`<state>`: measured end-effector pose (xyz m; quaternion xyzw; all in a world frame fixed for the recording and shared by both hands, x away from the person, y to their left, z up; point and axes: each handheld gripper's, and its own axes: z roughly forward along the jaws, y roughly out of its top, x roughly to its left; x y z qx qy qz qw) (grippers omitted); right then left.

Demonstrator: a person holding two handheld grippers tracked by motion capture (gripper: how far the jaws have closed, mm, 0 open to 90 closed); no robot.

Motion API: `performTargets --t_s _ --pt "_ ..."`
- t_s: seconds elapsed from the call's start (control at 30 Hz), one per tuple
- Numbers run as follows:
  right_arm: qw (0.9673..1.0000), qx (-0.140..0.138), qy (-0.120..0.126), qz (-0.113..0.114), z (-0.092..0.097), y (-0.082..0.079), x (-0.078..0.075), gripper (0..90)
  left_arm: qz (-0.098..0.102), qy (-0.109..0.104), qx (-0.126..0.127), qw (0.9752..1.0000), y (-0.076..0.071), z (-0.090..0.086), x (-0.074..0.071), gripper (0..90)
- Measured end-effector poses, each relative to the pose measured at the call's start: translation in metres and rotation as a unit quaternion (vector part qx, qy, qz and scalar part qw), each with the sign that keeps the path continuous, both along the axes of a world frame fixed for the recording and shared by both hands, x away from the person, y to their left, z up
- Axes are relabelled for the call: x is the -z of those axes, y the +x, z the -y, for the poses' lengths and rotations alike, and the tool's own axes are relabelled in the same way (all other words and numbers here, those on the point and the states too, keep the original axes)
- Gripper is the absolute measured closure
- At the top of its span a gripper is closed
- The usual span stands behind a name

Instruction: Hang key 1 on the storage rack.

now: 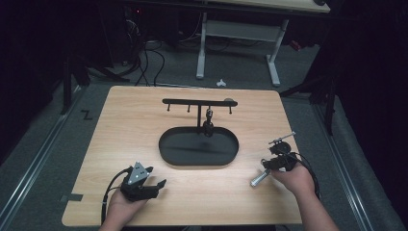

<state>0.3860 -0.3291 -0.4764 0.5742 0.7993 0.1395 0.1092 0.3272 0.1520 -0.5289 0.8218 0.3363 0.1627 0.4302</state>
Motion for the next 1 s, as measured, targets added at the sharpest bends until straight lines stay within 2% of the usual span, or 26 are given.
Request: performTargets --t_s 0.27,0.5,0.73,1.0 --pt "0.9998 -0.002 -0.015 -0.014 -0.001 0.005 0.007 63.0 -0.001 0.000 0.000 1.0000 0.000 0.000 0.000 29.6" --pt "0.9996 -0.002 -0.018 -0.020 0.000 0.005 0.014 64.6 0.000 0.000 0.000 1.0000 0.000 0.001 0.001 29.6" --pt "0.9999 0.002 -0.005 -0.011 0.003 0.004 0.016 70.7 -0.001 -0.001 0.000 1.0000 0.000 0.001 0.001 29.7" --pt "0.9998 0.012 0.001 -0.015 0.003 0.004 0.016 77.0 -0.002 0.000 0.000 1.0000 0.000 0.001 0.001 29.7"
